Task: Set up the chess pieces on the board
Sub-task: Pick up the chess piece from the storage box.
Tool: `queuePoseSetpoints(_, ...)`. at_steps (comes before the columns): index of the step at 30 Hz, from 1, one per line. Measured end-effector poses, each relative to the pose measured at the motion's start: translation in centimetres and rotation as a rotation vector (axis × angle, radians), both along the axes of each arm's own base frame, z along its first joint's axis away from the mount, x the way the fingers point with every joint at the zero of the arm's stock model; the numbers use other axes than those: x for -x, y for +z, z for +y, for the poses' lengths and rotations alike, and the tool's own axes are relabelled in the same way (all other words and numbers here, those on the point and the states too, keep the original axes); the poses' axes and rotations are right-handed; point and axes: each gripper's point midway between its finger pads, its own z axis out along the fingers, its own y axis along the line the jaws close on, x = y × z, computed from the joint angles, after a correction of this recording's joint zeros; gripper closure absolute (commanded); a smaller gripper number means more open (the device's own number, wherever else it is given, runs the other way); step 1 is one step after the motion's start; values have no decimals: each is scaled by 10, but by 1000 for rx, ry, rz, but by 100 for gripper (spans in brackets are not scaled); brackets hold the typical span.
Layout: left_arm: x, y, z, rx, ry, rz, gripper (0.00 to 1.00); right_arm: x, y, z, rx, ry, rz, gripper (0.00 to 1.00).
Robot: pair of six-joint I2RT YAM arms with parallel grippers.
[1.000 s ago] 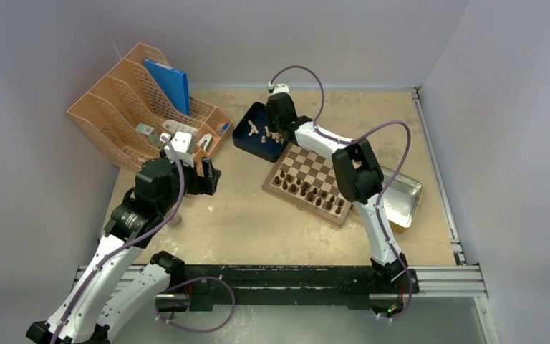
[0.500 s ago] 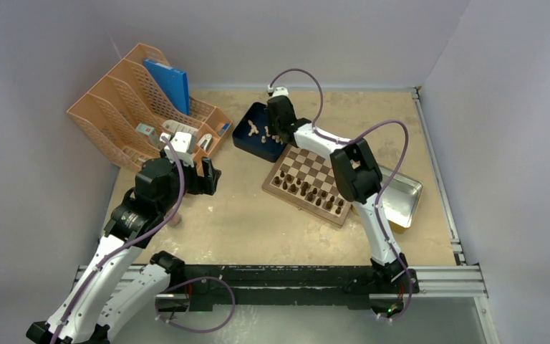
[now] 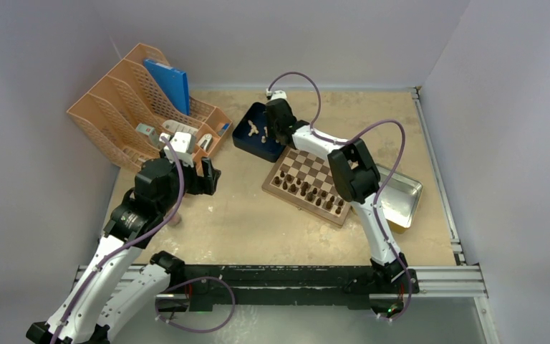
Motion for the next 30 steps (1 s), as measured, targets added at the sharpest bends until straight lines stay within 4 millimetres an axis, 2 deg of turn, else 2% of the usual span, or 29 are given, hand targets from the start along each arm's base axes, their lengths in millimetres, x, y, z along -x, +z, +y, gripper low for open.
queuePoseSetpoints(9,0,0,0,1,0,-2,22,0,0,0,3,-1,-2,86)
queuePoseSetpoints(14,0,0,0,0,0,-1,22,4,7,-1,0,2,-1,86)
queuePoseSetpoints(17,-1,-1,0,-3,0,6,22,11,25,-2,-15,4,-10,87)
queuePoseSetpoints(23,-2,-3,-1,-6,0,12,22,21,98,-3,-90,-2,-99,87)
queuePoseSetpoints(25,-1,-3,-1,-5,0,11,22,28,114,-8,-105,-9,-114,87)
queuePoseSetpoints(27,-1,-2,-1,-4,0,9,22,37,124,-16,-113,-20,-118,87)
queuePoseSetpoints(30,-1,-1,0,-2,0,5,22,52,126,-29,-108,-44,-108,87)
